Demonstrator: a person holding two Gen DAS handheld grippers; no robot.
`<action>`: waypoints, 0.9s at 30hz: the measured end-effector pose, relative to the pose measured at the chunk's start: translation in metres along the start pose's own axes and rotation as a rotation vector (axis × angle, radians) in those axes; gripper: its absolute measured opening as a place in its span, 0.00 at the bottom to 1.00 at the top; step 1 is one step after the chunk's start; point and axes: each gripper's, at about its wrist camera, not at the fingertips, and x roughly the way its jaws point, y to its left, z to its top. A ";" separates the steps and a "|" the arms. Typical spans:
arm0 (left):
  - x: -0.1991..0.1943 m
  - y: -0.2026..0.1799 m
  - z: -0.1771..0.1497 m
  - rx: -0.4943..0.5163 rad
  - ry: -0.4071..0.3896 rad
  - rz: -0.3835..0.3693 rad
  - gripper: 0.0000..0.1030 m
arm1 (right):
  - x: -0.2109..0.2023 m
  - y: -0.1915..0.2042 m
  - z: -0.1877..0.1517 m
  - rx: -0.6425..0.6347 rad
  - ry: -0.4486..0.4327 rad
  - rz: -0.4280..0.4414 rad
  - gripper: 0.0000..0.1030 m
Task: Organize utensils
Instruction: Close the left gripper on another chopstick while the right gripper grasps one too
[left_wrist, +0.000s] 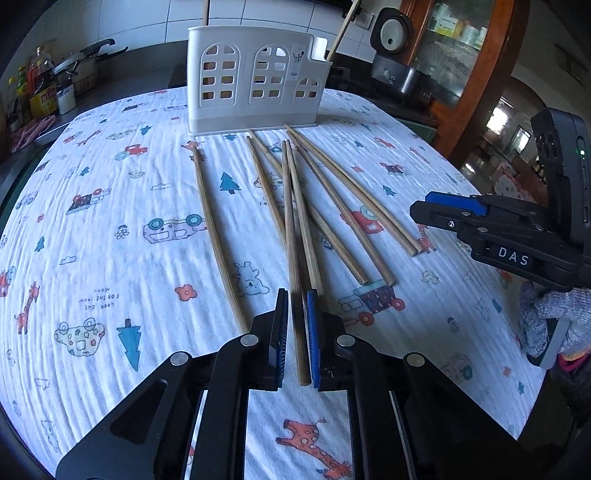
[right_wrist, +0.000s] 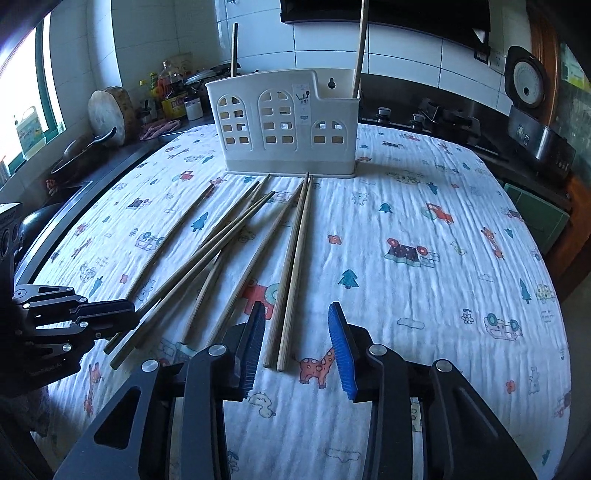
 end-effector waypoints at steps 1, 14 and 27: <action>0.001 0.000 0.000 -0.002 0.002 0.001 0.09 | 0.001 0.000 0.000 -0.001 0.001 0.001 0.34; 0.012 0.006 0.005 -0.034 0.024 0.038 0.09 | 0.011 0.000 0.002 0.006 0.014 0.010 0.28; 0.016 0.005 0.009 -0.034 0.020 0.061 0.09 | 0.033 0.000 0.005 0.005 0.052 0.012 0.11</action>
